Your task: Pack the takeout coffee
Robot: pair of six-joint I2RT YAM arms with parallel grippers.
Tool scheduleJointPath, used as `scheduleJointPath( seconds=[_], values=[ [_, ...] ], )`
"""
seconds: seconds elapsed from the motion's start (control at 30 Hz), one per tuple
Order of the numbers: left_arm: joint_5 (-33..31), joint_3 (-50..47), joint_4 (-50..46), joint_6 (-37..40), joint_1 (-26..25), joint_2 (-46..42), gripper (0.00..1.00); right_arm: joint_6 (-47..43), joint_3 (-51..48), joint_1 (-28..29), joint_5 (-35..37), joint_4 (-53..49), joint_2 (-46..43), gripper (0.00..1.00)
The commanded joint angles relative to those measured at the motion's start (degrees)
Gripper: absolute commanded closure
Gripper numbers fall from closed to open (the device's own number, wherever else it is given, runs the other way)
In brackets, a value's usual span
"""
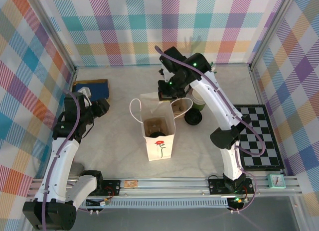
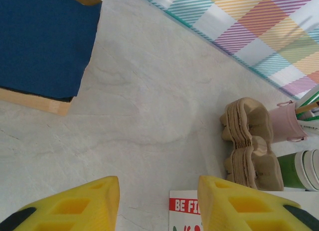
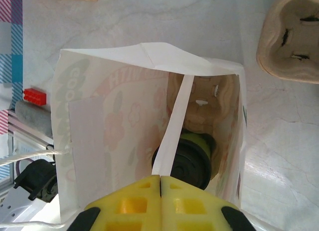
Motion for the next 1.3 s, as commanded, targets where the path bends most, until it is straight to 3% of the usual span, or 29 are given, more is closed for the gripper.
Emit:
scheduleJointPath(
  seconds=[0.0,0.03,0.1,0.17,0.4,0.77,1.07,1.27],
  values=[
    [-0.5,-0.1,-0.3,1.4,0.8,-0.7,0.54,-0.4,2.1,0.4,0.8,-0.4,0.4,0.93],
    [-0.5,0.0,-0.5,1.4,0.8,-0.7,0.54,-0.5,2.3,0.4,0.6,0.0,0.2,0.87],
    [-0.6,0.4,-0.9,1.6,0.8,-0.6,0.54,-0.5,2.9,0.4,-0.3,1.2,-0.2,0.62],
    [-0.7,0.9,-1.1,1.7,0.8,-0.5,0.54,-0.5,3.8,0.4,-1.7,2.2,-0.5,0.57],
    [-1.0,2.4,-1.3,1.9,0.8,0.4,0.54,0.2,5.5,0.4,-2.2,6.8,-5.8,0.56],
    [-3.1,5.6,-3.7,4.9,0.8,8.5,0.49,-3.9,-0.1,-0.1,7.6,5.9,-16.2,0.42],
    [-7.2,10.3,-0.4,6.6,0.8,23.7,0.49,-5.4,-18.0,-0.9,16.2,9.4,-23.5,0.39],
    [-11.6,17.9,-2.5,9.3,0.8,34.5,0.50,-4.6,-34.7,-5.1,15.1,16.3,-30.9,0.40]
  ],
)
